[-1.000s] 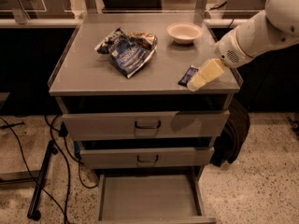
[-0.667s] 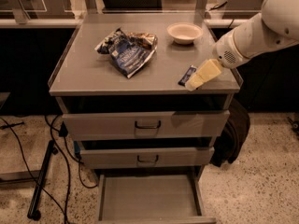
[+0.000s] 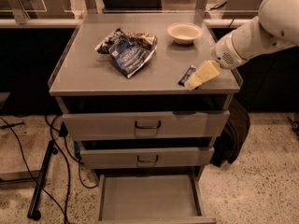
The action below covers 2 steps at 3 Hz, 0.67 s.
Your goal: Place rxbar blueberry into bottom drawer
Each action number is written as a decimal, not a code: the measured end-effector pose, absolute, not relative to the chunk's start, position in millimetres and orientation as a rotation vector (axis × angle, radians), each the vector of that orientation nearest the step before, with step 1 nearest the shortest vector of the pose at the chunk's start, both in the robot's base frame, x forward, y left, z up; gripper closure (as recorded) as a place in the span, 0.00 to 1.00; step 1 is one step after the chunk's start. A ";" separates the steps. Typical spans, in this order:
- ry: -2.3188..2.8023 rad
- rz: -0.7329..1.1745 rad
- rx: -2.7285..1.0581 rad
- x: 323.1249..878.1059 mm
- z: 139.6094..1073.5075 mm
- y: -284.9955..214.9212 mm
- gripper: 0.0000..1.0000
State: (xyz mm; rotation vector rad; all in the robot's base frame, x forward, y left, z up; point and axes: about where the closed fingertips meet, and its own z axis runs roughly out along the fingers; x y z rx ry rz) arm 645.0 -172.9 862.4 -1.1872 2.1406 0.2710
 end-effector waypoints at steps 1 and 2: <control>2.142 0.272 -1.186 645.5 861.5 -173.1 0.10; 2.144 0.275 -1.185 647.0 858.9 -173.4 0.12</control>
Offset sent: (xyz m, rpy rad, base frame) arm 0.0078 -0.0061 -0.0112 0.0090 0.0093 -0.0135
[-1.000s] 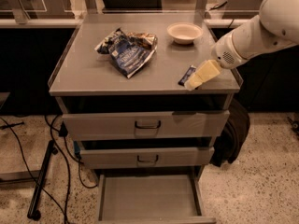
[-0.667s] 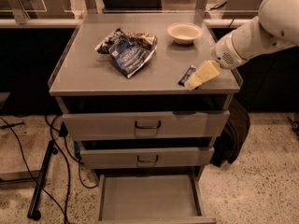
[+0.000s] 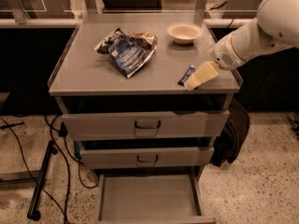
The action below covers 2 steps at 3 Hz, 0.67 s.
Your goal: Place rxbar blueberry into bottom drawer
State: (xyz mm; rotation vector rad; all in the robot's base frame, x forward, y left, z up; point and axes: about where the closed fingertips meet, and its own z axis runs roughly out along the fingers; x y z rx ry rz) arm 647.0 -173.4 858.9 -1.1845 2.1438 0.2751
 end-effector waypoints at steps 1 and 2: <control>2.148 0.282 -1.181 651.6 852.1 -172.9 0.25; 2.152 0.287 -1.183 659.1 844.0 -169.6 0.20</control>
Offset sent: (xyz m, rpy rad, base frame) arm 0.0217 0.0036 -0.0218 0.0048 0.0122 -0.0047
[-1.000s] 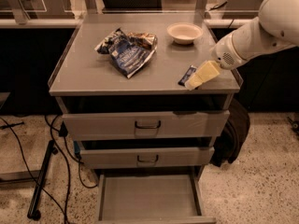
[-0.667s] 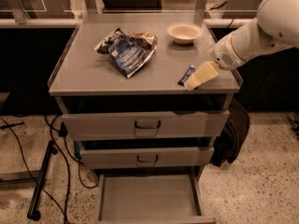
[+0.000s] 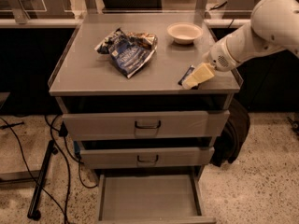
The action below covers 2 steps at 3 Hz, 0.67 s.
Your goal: Place rxbar blueberry into bottom drawer
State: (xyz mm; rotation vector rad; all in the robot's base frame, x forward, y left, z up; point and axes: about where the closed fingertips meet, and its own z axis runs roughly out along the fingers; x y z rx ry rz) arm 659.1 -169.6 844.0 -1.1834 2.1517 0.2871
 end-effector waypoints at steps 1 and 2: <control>2.164 0.296 -1.199 674.3 827.6 -160.9 0.16; 2.170 0.297 -1.200 675.3 824.6 -160.7 0.19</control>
Offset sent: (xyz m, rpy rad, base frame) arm 0.0207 0.0074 -0.0191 -0.0109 0.0192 0.0049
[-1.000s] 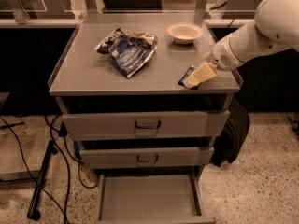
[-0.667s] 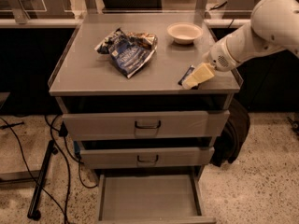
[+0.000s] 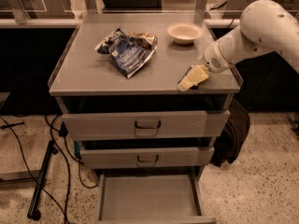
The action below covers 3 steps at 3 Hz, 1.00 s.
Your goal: Place rxbar blueberry into bottom drawer
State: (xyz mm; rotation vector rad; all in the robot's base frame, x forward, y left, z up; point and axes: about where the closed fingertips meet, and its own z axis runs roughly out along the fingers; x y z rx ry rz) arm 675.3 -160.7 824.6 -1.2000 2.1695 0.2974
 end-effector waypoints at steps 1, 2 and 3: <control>2.175 0.298 -1.200 675.5 822.6 -160.9 0.21; 2.183 0.298 -1.201 675.3 819.9 -161.9 0.23; 2.192 0.295 -1.203 674.6 817.9 -163.7 0.38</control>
Offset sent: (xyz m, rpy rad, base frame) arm -0.0010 -0.0086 -0.0082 -0.0192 0.0246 -0.0156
